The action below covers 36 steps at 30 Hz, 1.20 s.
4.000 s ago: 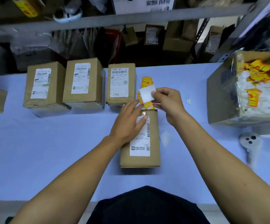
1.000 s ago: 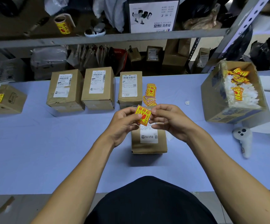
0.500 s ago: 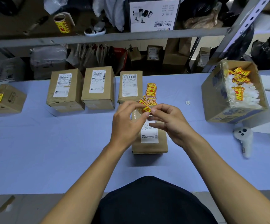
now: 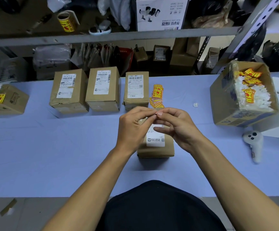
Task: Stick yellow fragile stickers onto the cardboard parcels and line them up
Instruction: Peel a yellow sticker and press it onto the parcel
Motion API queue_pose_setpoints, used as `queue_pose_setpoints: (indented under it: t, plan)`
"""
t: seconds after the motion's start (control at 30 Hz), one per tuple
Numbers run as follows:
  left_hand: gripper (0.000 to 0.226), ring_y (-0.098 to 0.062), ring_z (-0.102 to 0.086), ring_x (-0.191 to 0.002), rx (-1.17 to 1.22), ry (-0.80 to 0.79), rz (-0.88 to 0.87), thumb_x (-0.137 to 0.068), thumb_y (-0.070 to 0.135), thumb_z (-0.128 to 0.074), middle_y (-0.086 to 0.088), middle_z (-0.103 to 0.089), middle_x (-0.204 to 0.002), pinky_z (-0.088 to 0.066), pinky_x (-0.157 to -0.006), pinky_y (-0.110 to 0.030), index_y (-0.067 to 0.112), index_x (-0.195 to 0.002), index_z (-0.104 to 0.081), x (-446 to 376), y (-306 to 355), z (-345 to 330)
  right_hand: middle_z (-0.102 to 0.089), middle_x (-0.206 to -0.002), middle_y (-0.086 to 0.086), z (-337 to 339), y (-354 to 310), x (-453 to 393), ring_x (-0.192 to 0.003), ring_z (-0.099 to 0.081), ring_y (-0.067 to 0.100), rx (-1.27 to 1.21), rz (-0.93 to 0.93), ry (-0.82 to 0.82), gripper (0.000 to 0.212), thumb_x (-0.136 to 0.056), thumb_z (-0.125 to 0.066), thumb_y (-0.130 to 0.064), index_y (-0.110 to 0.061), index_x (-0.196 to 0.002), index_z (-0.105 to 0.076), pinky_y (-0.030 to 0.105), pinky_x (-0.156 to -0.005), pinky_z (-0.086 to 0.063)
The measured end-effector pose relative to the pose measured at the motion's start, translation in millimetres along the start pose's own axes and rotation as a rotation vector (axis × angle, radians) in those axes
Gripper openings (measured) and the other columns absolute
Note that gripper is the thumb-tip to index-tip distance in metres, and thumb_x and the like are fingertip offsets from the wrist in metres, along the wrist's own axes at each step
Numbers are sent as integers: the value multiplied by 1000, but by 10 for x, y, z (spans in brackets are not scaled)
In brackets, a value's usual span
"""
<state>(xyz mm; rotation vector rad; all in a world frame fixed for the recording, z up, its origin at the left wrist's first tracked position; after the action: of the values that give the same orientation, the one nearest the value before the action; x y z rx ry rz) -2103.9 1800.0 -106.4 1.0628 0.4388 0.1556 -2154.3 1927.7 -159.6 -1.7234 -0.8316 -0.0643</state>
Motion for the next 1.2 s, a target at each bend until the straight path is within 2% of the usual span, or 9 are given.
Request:
queue_pose_setpoints:
  t: [0.2,0.5,0.57,0.77,0.97,1.1,1.2]
  plan:
    - [17,-6,-67,-90,-78,18,-95,-86,7,-74,-1,-74,-95,-54,-81,-19,8,-102,-78,-10,82,20,-72,-89,10,-9,-41,22,-92,-71,24,18,26,10,9,-94,-63,-10,-8,-92,-71,32,-70,-62]
    - [18,-6,-66,-91,-97,11,-119,-86,10,-74,-1,-73,-97,-54,-81,-18,9,-104,-78,-8,113,11,-70,-85,7,-1,-103,28,-87,-69,18,120,89,20,10,-95,-61,-9,-7,-89,-69,32,-72,-59]
    - [18,-6,-67,-92,-63,8,-90,-86,10,-74,-1,-73,-97,-54,-82,-19,10,-104,-78,-5,102,10,-70,-84,5,-21,-119,26,-85,-68,15,148,110,17,12,-96,-60,-9,-8,-87,-68,32,-73,-59]
    - [18,-12,-69,-95,194,-71,149,-90,2,-66,-2,-73,-100,-53,-80,-19,8,-103,-76,-8,-43,-58,-65,-81,3,-48,-183,44,-80,-63,11,279,206,31,15,-98,-56,-8,-10,-85,-64,31,-74,-58]
    - [18,-7,-69,-91,213,-78,139,-89,-1,-67,-5,-73,-99,-51,-76,-13,5,-103,-76,-23,4,-59,-62,-80,6,-66,-200,51,-73,-61,10,296,235,79,18,-98,-53,-4,-10,-81,-59,32,-70,-60]
    - [11,-14,-71,-85,300,-83,216,-88,2,-70,-7,-75,-92,-55,-77,-22,3,-97,-77,-23,-78,-81,-62,-77,3,-73,-205,52,-74,-62,9,377,262,74,13,-97,-54,-6,-4,-85,-60,34,-74,-60]
    - [8,-16,-72,-86,351,-103,296,-88,3,-70,-4,-76,-88,-55,-79,-24,4,-93,-76,-18,-176,-106,-62,-78,13,-85,-235,55,-79,-60,15,464,300,52,14,-96,-58,-12,-1,-88,-60,35,-76,-59]
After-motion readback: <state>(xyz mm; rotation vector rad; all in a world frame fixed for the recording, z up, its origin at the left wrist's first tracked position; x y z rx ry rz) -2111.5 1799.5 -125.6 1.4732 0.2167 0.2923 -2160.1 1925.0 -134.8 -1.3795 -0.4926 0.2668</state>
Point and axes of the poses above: each hand's wrist, its own x-axis away from the middle knuckle, its own z-axis out of the back of the hand, y = z × x, the point moved 9 cm from there along -x, towards the middle knuckle
